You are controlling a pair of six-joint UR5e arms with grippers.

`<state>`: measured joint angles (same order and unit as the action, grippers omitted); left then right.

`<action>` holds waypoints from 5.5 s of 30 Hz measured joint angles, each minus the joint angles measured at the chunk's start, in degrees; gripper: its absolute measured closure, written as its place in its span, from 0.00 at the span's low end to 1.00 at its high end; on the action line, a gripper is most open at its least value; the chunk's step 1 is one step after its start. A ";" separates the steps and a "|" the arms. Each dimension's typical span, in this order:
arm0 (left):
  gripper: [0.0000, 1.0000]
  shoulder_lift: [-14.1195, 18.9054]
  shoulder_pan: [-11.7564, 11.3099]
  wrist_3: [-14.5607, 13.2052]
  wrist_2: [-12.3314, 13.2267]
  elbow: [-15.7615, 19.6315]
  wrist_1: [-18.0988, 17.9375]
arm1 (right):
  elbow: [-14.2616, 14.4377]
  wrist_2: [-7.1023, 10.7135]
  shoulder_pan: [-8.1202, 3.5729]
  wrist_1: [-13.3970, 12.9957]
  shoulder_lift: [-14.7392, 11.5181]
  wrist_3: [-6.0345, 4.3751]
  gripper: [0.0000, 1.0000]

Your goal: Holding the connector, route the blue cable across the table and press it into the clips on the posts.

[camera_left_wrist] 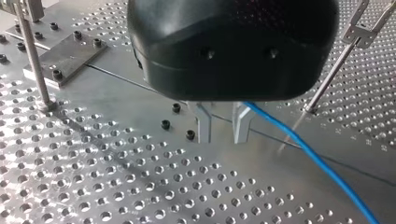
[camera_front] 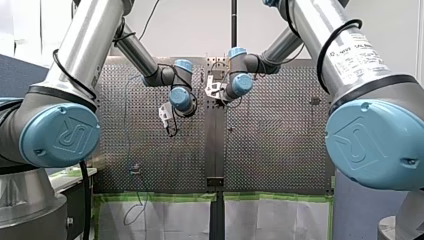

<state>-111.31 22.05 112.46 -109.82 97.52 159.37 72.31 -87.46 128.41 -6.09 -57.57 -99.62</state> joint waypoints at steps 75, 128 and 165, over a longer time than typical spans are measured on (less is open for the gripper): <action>1.00 6.23 -4.05 0.75 6.44 -7.63 2.04 | -0.83 4.50 -3.87 4.09 -10.72 -3.70 1.00; 0.00 8.23 -4.28 -1.68 8.12 -8.84 14.06 | -3.59 7.57 -9.40 3.79 -7.61 -4.04 1.00; 0.00 12.53 10.71 -4.83 2.93 -10.94 13.85 | -3.56 7.21 -10.77 4.54 -7.98 -4.37 1.00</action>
<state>-98.78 32.76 107.63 -106.89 86.58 173.22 68.75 -80.25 117.64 -1.55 -65.55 -104.00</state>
